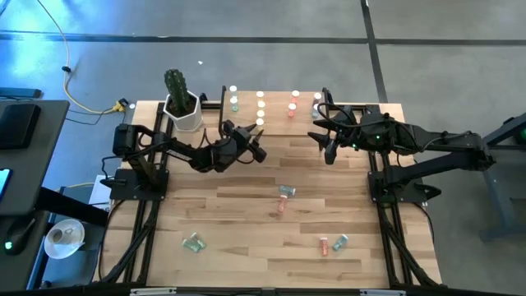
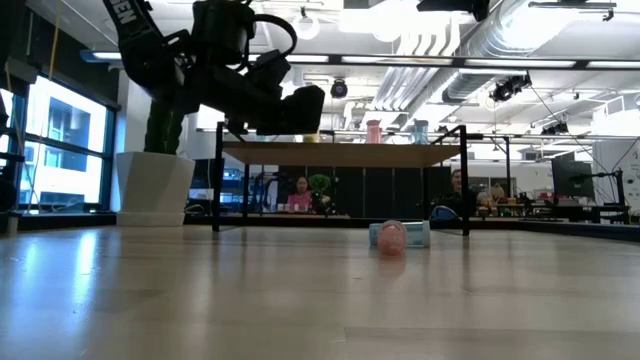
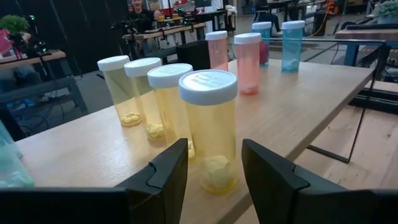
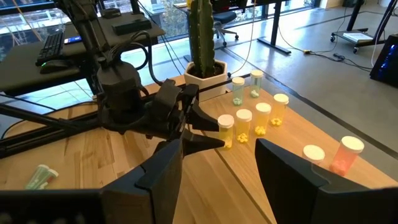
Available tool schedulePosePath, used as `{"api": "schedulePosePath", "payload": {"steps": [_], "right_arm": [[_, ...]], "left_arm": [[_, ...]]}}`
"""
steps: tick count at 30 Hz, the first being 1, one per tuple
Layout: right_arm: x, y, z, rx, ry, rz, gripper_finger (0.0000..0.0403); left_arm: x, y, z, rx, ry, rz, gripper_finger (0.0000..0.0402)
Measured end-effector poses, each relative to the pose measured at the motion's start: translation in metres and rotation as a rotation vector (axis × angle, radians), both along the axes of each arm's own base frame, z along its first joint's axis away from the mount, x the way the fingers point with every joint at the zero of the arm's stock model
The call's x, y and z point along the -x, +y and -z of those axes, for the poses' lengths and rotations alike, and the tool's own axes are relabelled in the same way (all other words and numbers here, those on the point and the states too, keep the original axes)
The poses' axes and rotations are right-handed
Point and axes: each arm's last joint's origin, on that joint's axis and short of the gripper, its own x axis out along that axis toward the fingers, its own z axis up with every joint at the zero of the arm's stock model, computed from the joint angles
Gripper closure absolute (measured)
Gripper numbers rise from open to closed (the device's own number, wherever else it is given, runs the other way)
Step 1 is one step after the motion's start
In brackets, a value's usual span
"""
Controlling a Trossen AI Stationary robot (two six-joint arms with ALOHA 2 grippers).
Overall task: Pick and place medicine bottles onto shelf by color
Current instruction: Put the yellow pill bottle on the shelf aligned with the other yellow pill bottle, then put the right blue pill bottle on the shelf aligned with the other blue pill bottle
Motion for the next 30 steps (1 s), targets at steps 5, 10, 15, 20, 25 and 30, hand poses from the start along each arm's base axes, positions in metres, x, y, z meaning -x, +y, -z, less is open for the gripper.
{"api": "schedulePosePath", "payload": {"steps": [5, 10, 15, 20, 25, 30], "right_arm": [[0.0, 0.0, 0.0, 0.0, 0.0, 0.0, 0.0209], [0.0, 0.0, 0.0, -0.003, -0.001, 0.0, 0.0209], [0.0, 0.0, 0.0, -0.021, -0.009, 0.006, 0.0209], [0.0, 0.0, 0.0, -0.021, -0.009, 0.006, 0.0209], [0.0, 0.0, 0.0, -0.02, -0.009, 0.006, 0.0209], [0.0, 0.0, 0.0, -0.02, -0.009, 0.006, 0.0209]], "left_arm": [[0.0, 0.001, 0.0, 0.006, -0.004, -0.004, 0.0234], [0.0, 0.001, 0.0, 0.02, -0.029, -0.007, 0.0199], [0.0, 0.0, 0.0, 0.02, -0.028, -0.007, 0.0186], [0.001, -0.005, -0.004, 0.017, -0.032, -0.01, 0.0186], [0.005, -0.009, -0.011, 0.003, 0.034, -0.044, 0.0186], [0.011, -0.018, -0.022, 0.043, 0.041, -0.018, 0.0186]]}}
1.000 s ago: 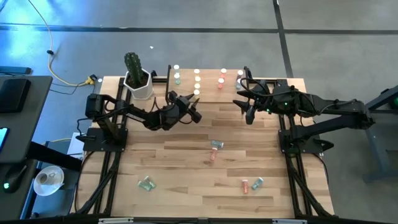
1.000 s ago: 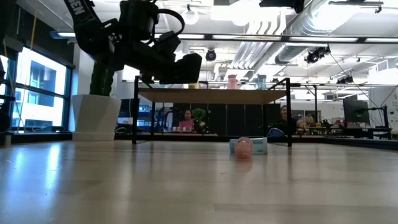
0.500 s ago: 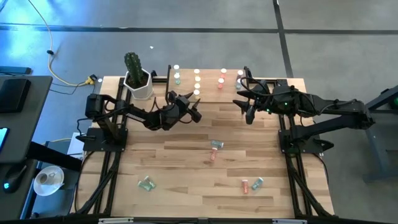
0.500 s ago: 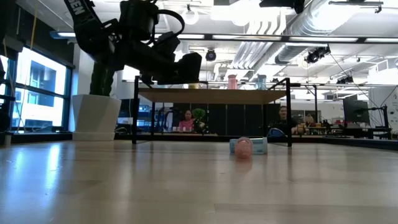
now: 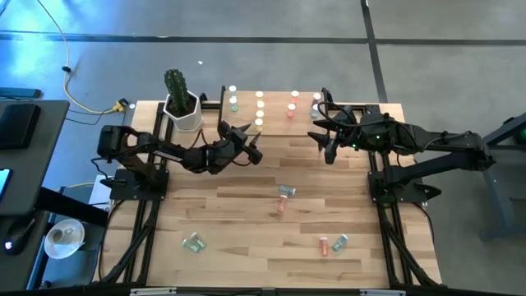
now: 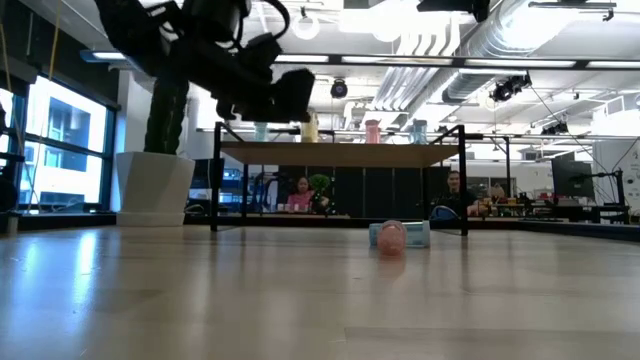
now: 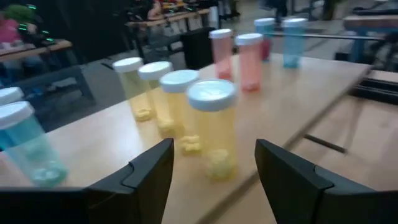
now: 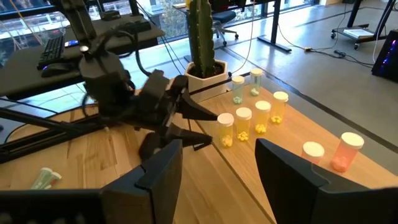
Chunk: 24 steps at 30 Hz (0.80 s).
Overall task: Pick and place medicine bottles onto shelf by color
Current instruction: Put the right blue pill bottle on the shelf aligned with the other blue pill bottle
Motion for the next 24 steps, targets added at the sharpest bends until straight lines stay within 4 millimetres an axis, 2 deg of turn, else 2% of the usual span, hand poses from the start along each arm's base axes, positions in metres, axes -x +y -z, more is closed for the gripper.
{"api": "schedulePosePath", "payload": {"steps": [14, 20, 24], "right_arm": [[0.0, 0.0, 0.0, -0.016, -0.005, 0.004, 0.0209], [0.001, 0.002, 0.005, -0.075, 0.027, -0.032, 0.0209], [0.003, 0.002, 0.012, -0.131, 0.09, -0.032, 0.0209]], "left_arm": [[0.01, -0.035, -0.026, 0.016, 0.0, 0.115, 0.0186], [0.018, -0.061, -0.037, 0.038, 0.03, 0.271, 0.0186], [0.03, -0.079, -0.045, 0.086, 0.07, 0.386, 0.0186]]}}
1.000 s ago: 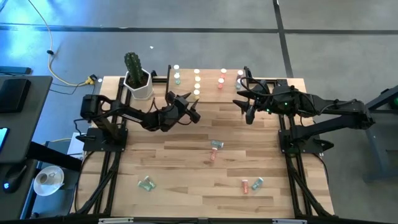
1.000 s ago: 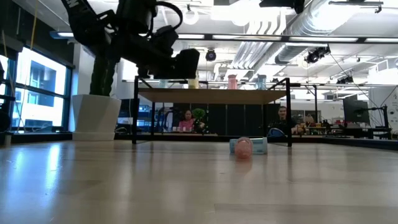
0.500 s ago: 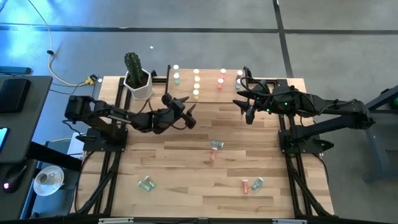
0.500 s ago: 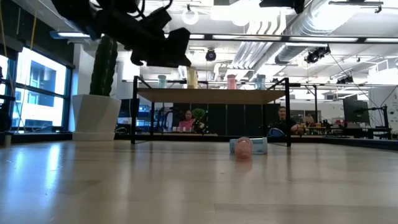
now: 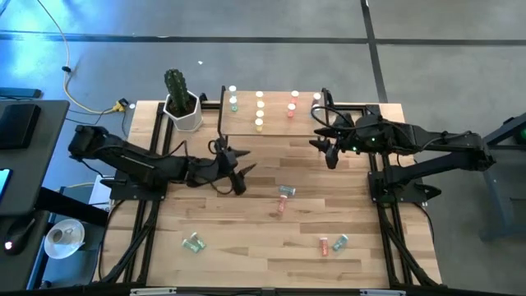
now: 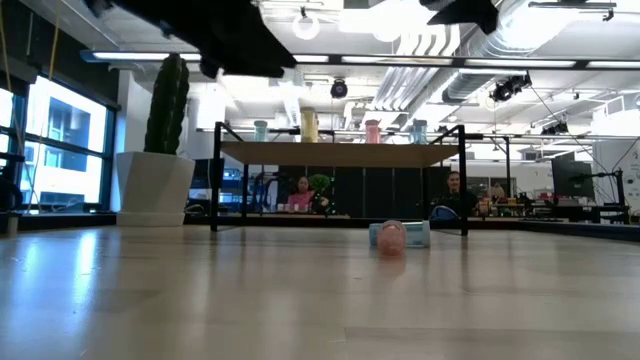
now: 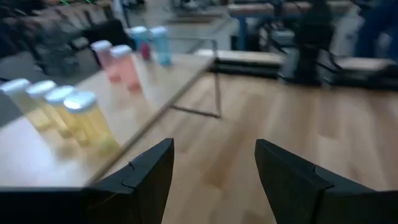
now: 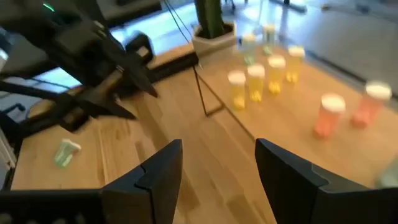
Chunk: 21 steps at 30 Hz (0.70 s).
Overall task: Pick and place medicine bottles onto shelf by color
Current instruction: Put the right blue pill bottle on the shelf aligned with the other blue pill bottle
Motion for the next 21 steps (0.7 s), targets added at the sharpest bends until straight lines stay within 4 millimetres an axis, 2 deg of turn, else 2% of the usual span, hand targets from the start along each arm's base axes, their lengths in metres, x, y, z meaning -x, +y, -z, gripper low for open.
{"api": "schedulePosePath", "payload": {"steps": [6, 11, 21], "right_arm": [[-0.001, 0.0, 0.017, -0.079, 0.139, 0.039, 0.0209], [-0.008, 0.005, 0.035, -0.135, 0.283, 0.057, 0.0209], [-0.022, 0.049, 0.066, -0.256, 0.473, 0.039, 0.0209]], "left_arm": [[0.021, -0.02, -0.009, 0.066, 0.05, 0.074, 0.0186], [0.036, -0.033, -0.008, 0.108, 0.11, 0.107, 0.0186], [0.044, -0.043, -0.002, 0.125, 0.187, 0.129, 0.0186]]}}
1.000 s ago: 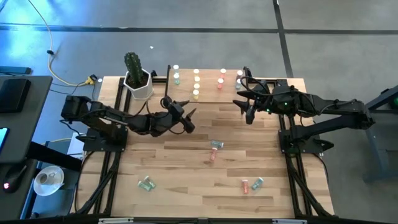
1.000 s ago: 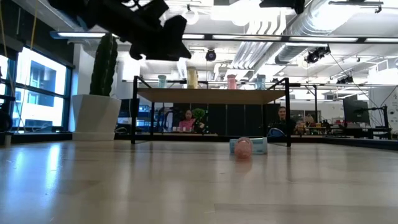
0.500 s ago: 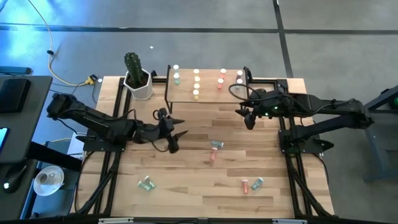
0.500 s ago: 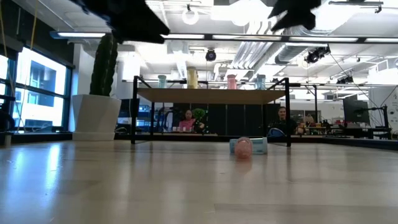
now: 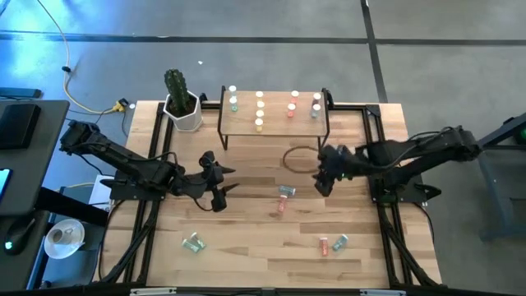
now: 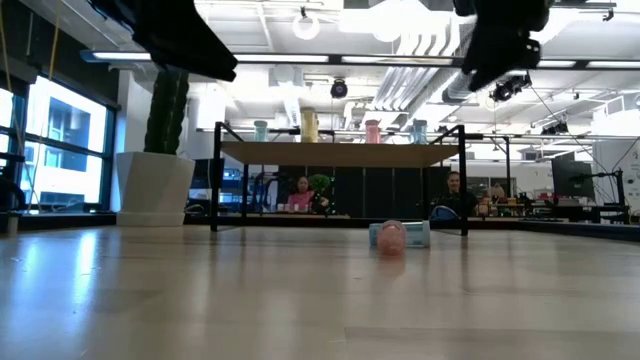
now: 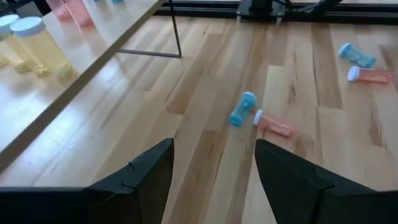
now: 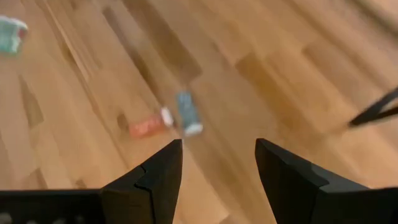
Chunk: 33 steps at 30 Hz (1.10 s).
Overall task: Pick and place medicine bottles onto shelf by color
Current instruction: Put the right blue pill bottle on the shelf aligned with the other blue pill bottle
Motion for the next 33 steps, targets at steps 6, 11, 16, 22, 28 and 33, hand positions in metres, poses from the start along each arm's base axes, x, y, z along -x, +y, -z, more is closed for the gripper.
{"api": "schedulePosePath", "payload": {"steps": [6, 11, 16, 22, 28, 33], "right_arm": [[-0.009, 0.029, 0.021, -0.05, 0.094, 0.029, 0.0209], [-0.011, 0.053, 0.039, -0.115, 0.184, 0.051, 0.0209], [-0.006, 0.076, 0.052, -0.19, 0.273, 0.106, 0.0209], [0.003, 0.104, 0.062, -0.241, 0.306, 0.158, 0.0209], [0.017, 0.129, 0.068, -0.298, 0.311, 0.246, 0.0209], [0.03, 0.146, 0.07, -0.337, 0.311, 0.292, 0.0209]], "left_arm": [[0.0, 0.0, 0.0, -0.016, 0.005, 0.009, 0.0186], [0.0, 0.0, 0.0, -0.017, 0.007, 0.01, 0.0186], [0.0, 0.0, 0.0, -0.017, 0.008, 0.009, 0.0186], [0.0, 0.0, 0.0, -0.017, 0.008, 0.009, 0.0186], [0.0, 0.0, 0.0, 0.0, -0.001, -0.001, 0.0186], [0.0, 0.0, 0.0, 0.036, -0.019, -0.023, 0.0186]]}}
